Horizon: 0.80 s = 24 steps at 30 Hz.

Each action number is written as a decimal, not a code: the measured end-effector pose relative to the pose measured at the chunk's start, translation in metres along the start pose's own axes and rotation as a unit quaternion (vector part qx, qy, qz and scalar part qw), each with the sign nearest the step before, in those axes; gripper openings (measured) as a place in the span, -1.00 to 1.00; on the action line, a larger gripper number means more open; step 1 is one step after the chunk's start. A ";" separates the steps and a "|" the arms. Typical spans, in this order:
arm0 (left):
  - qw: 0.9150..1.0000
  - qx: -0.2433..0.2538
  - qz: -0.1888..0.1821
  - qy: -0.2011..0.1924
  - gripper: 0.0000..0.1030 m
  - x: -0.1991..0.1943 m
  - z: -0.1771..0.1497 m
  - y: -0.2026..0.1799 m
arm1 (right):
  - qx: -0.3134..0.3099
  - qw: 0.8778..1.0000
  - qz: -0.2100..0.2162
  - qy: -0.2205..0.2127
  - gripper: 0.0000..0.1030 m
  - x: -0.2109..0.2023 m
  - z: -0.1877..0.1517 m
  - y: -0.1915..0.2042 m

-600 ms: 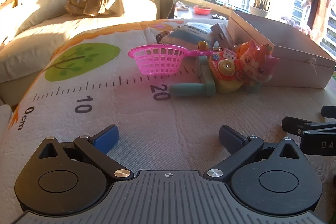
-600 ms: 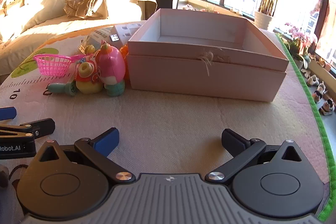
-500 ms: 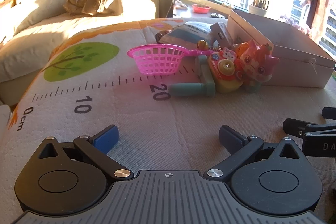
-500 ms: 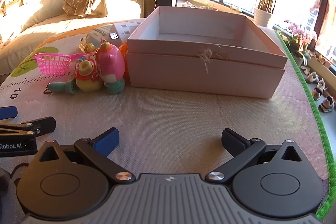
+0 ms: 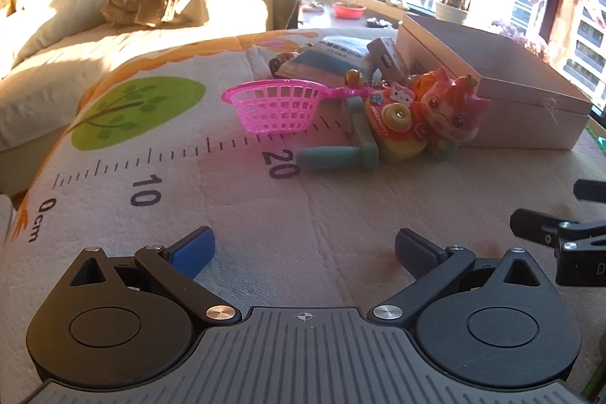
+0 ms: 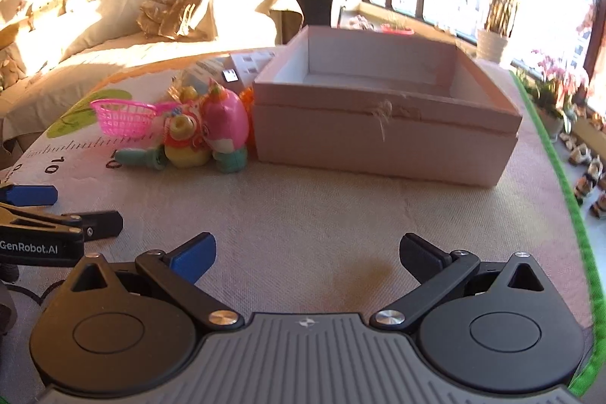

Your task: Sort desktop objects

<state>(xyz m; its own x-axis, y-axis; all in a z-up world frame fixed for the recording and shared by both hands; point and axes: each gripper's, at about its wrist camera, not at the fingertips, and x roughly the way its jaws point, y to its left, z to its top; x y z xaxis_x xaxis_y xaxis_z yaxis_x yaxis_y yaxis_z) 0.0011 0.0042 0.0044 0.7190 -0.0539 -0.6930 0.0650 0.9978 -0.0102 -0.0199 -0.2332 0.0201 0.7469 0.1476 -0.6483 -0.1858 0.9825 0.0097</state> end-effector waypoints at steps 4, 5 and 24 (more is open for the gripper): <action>1.000 0.005 -0.001 -0.006 1.00 -0.007 0.002 0.003 | -0.026 0.999 -0.006 -0.039 1.00 -0.013 0.009 -0.005; 1.000 0.009 -0.002 -0.012 1.00 -0.010 0.003 0.005 | -0.028 0.998 -0.016 -0.052 1.00 -0.016 0.014 -0.010; 0.998 0.039 -0.027 -0.035 1.00 0.006 0.028 0.005 | 0.085 0.994 -0.037 -0.060 1.00 0.061 0.106 -0.085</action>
<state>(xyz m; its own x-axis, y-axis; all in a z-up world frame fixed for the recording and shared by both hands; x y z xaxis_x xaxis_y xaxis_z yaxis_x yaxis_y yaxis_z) 0.0251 0.0074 0.0199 0.7598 -0.1132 -0.6402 0.1564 0.9876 0.0110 0.1096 -0.2961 0.0603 0.8274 0.0775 -0.5563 -0.0250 0.9945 0.1014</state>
